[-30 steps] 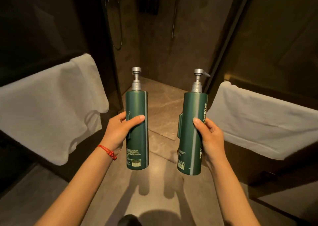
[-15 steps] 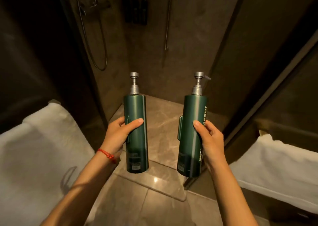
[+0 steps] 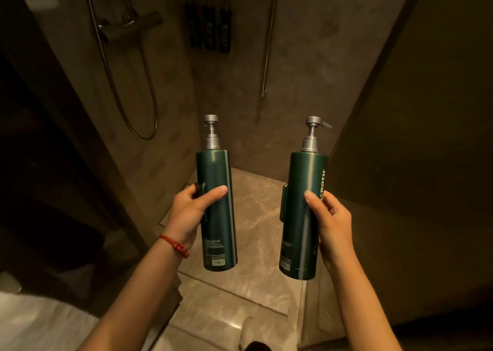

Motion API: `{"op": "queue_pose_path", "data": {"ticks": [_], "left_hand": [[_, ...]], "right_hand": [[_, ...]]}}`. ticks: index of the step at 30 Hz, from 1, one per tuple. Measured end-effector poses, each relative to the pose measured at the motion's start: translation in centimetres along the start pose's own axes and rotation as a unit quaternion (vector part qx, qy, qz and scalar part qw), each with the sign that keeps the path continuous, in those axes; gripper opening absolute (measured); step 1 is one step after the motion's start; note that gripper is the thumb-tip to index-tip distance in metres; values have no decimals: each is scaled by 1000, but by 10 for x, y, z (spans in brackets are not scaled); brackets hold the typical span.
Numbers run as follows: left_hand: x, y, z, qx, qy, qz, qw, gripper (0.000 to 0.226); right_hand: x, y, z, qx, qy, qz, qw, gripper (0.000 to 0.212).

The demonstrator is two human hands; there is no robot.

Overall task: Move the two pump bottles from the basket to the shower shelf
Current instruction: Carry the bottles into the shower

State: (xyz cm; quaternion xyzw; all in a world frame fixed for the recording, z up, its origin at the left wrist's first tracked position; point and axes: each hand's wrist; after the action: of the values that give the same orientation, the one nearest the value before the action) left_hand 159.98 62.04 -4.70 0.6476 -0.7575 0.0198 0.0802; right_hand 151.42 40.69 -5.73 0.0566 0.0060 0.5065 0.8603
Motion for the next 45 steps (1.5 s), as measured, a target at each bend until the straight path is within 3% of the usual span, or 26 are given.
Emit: {"op": "queue_pose_path", "data": {"ticks": [2,6,19,26,32,40,45], "left_hand": [[8,-36,-5,3,1,-8,1000,41],[22,-107,-13,6,-2,-21,1000,25],[12,-311,-42,15,9,-52,998,18],[-21,-417,-64,39,8,-39,998,48],[-46,-468,-77,49,15,-60,997,47],[-78,-497,-81,71,7,-149,986,49],[-83,-513,-85,88,12,-247,965,41]], "right_hand": [[9,-38,7,3,-4,1,1000,35],[23,-111,23,4,-9,4,1000,42],[111,-304,56,-8,9,32,999,39],[182,-392,70,-19,-3,18,1000,37],[232,-448,78,-21,-8,47,999,38],[293,-512,79,-14,-9,164,986,34],[331,-557,88,-14,0,277,961,39]]}}
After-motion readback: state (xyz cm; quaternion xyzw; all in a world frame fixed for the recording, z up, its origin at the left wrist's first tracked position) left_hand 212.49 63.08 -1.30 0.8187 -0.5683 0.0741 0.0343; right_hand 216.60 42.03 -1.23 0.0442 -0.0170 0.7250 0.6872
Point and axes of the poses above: each hand's wrist, its own y-axis away from the middle knuckle, its own x-axis out of the palm, z = x × y, and after that the axes turned 8 degrees about x, right-handed
